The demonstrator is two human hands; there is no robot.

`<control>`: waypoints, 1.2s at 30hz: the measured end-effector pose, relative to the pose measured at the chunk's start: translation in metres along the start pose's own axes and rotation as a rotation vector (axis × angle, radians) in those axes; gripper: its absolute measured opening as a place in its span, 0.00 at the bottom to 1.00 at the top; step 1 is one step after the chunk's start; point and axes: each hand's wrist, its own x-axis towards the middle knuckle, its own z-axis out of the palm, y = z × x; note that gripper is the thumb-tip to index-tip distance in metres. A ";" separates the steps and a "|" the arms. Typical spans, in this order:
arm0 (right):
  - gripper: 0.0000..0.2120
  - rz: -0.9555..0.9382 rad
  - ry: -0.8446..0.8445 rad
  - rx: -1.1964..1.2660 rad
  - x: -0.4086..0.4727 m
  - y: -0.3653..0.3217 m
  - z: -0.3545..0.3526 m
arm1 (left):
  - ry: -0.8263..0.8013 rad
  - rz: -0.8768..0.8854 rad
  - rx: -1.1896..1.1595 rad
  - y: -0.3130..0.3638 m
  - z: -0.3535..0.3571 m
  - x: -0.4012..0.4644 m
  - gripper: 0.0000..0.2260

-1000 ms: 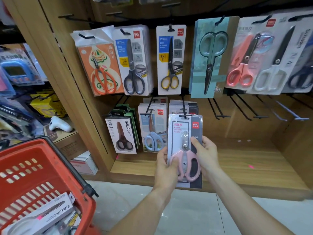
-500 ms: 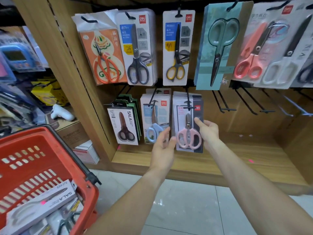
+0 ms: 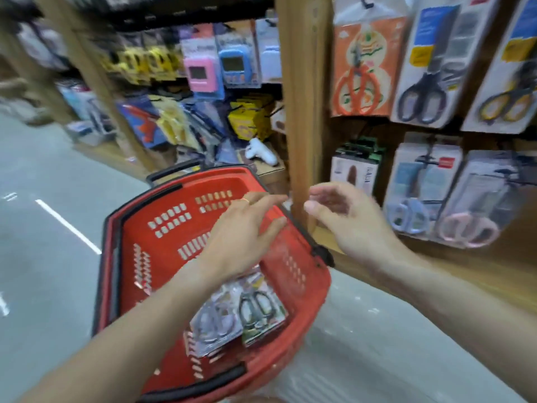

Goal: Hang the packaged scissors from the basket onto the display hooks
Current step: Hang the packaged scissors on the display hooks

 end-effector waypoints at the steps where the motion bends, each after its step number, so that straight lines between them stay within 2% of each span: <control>1: 0.08 0.031 -0.061 -0.036 0.005 0.001 0.025 | -0.031 -0.066 0.057 -0.026 -0.004 -0.009 0.24; 5: 0.14 0.215 -0.269 -0.201 0.026 0.012 0.108 | -0.162 -0.267 0.168 -0.106 -0.004 -0.035 0.24; 8: 0.11 0.433 -0.332 -0.200 0.041 0.030 0.154 | -0.268 -0.367 0.207 -0.140 0.001 -0.039 0.27; 11: 0.14 0.648 -0.334 -0.124 0.060 0.055 0.195 | -0.355 -0.406 0.236 -0.158 0.010 -0.031 0.28; 15: 0.17 0.799 -0.312 -0.073 0.077 0.078 0.241 | -0.435 -0.454 0.275 -0.174 0.034 -0.011 0.28; 16: 0.15 0.836 -0.263 -0.047 0.081 0.085 0.249 | -0.460 -0.467 0.276 -0.178 0.042 -0.006 0.27; 18: 0.04 0.944 -0.200 0.101 0.086 0.108 0.270 | -0.497 -0.494 0.270 -0.190 0.060 0.002 0.26; 21: 0.08 1.096 -0.208 0.217 0.096 0.166 0.307 | -0.527 -0.533 0.269 -0.210 0.087 0.010 0.24; 24: 0.08 1.132 -0.168 0.327 0.099 0.213 0.331 | -0.560 -0.575 0.250 -0.228 0.105 0.010 0.25; 26: 0.14 1.123 -0.144 0.433 0.092 0.202 0.331 | -0.585 -0.604 0.205 -0.238 0.110 0.008 0.26; 27: 0.15 1.110 -0.124 0.442 0.095 0.220 0.338 | -0.594 -0.611 0.174 -0.241 0.111 0.008 0.27; 29: 0.12 1.135 -0.073 0.542 0.094 0.208 0.336 | -0.599 -0.624 0.131 -0.241 0.108 0.006 0.27; 32: 0.16 1.235 0.065 0.599 0.095 0.183 0.332 | -0.592 -0.635 0.111 -0.236 0.096 0.006 0.25; 36: 0.11 1.200 -0.042 0.537 0.101 0.143 0.315 | -0.483 -0.626 0.148 -0.225 0.072 0.005 0.25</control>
